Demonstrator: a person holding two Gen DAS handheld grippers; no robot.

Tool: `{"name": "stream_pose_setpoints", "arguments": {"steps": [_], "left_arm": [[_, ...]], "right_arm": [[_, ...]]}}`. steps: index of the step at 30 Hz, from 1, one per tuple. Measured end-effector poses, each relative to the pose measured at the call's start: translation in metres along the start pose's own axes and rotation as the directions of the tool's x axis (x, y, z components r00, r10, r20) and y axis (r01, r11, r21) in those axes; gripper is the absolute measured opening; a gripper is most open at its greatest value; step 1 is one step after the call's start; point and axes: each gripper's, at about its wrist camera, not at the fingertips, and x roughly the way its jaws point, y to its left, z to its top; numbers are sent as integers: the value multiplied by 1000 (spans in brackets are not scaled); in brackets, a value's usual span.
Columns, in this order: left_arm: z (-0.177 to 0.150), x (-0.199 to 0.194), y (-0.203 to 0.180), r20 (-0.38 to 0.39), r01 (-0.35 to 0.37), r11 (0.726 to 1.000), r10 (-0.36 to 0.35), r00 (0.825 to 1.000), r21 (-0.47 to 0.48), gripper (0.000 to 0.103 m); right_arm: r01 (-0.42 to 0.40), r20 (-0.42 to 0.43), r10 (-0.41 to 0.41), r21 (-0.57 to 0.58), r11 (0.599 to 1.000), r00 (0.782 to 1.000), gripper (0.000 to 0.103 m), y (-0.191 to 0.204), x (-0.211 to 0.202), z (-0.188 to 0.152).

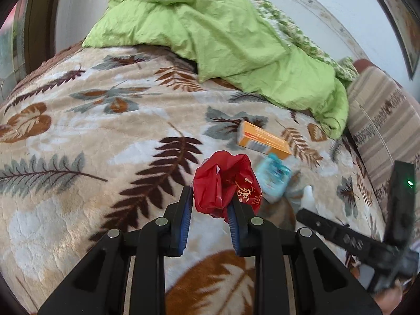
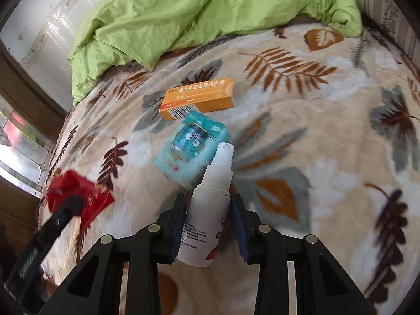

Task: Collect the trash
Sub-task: 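Close the right gripper around the white spray bottle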

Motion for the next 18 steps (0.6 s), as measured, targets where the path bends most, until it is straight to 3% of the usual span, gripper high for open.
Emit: {"name": "stream_pose_setpoints", "arguments": {"steps": [9,18], "left_arm": [[-55,-46,-31,15,-8,995,7,1000,97,25],[-95,-89,-46,64,-43,988,33,997,149,25]], "right_arm": [[-51,104,55,-41,998,993,36,-10,-70,-58],[-80,142,93,-100,992,985,36,-2,-101,-100]]}}
